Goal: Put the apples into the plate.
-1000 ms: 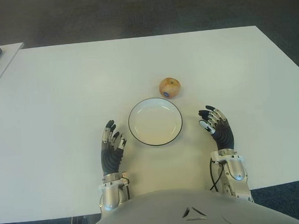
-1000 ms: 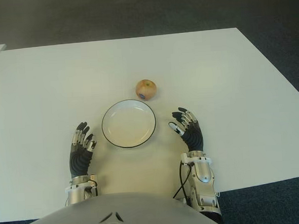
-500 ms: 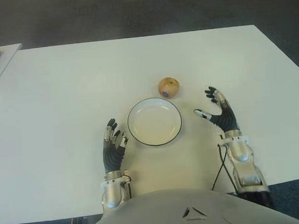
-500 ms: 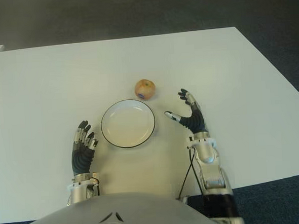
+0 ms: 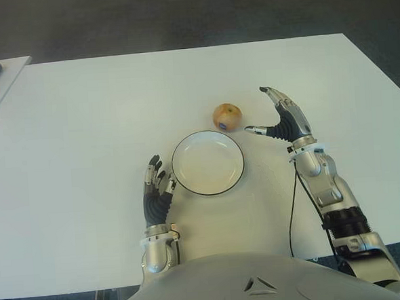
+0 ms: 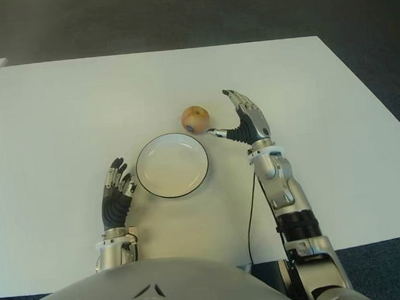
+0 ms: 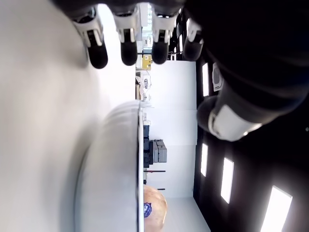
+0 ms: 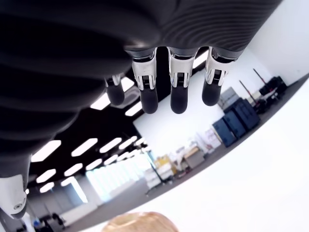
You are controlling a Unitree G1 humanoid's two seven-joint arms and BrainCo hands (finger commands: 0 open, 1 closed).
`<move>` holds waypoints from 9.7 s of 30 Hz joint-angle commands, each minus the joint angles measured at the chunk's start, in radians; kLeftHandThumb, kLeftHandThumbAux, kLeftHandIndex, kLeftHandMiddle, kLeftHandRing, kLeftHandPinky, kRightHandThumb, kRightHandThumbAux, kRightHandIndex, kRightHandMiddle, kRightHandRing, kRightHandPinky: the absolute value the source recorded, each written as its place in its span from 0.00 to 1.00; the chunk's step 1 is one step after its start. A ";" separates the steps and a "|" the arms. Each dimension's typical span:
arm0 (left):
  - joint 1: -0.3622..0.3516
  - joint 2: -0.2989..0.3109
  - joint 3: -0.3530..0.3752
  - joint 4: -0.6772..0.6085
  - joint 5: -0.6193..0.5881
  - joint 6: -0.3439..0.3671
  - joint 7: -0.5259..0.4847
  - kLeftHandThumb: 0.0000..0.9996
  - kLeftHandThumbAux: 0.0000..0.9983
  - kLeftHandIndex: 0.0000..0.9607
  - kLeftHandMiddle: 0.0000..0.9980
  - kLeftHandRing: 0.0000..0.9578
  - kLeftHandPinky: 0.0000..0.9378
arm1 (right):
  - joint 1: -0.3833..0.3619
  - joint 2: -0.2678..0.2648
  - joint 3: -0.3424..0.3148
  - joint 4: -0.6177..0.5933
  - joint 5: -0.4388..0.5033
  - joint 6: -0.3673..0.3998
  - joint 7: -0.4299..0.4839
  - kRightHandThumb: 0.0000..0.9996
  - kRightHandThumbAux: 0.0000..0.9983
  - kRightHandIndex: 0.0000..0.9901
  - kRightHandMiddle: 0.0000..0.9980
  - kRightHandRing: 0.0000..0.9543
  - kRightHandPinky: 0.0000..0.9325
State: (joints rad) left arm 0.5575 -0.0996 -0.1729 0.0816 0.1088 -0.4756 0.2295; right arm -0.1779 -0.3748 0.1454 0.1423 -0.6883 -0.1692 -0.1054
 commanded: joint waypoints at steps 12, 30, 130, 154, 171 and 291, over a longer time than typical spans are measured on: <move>0.006 -0.057 -0.006 0.151 -0.038 0.156 -0.005 0.27 0.65 0.08 0.09 0.12 0.17 | -0.380 0.027 0.214 0.433 -0.169 0.017 -0.088 0.45 0.50 0.06 0.07 0.05 0.07; 0.030 -0.057 -0.012 0.109 -0.020 0.175 0.016 0.25 0.65 0.07 0.09 0.12 0.20 | -0.545 0.090 0.355 0.767 -0.184 -0.047 -0.220 0.46 0.53 0.06 0.09 0.07 0.09; 0.049 -0.049 -0.014 0.103 -0.036 0.132 0.003 0.27 0.62 0.11 0.11 0.12 0.16 | -0.540 0.193 0.402 1.076 -0.042 -0.168 -0.411 0.60 0.67 0.32 0.34 0.32 0.30; 0.041 -0.050 -0.008 0.103 -0.042 0.132 0.002 0.26 0.62 0.11 0.10 0.10 0.15 | -0.555 0.188 0.431 1.097 -0.062 -0.248 -0.502 0.71 0.72 0.44 0.98 0.93 0.95; 0.029 -0.050 -0.001 0.117 -0.052 0.123 -0.003 0.28 0.62 0.12 0.12 0.13 0.18 | -0.558 0.195 0.406 1.097 -0.029 -0.267 -0.482 0.71 0.72 0.44 1.00 0.94 0.95; -0.032 -0.040 0.012 0.193 -0.061 0.099 0.006 0.28 0.62 0.11 0.12 0.14 0.19 | -0.153 -0.062 0.292 0.206 0.019 -0.526 -0.146 0.71 0.72 0.44 0.91 0.93 0.93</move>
State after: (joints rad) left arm 0.5277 -0.0841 -0.1768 0.1065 0.0762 -0.4968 0.2291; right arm -0.3618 -0.4223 0.4548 0.3906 -0.6885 -0.6805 -0.2783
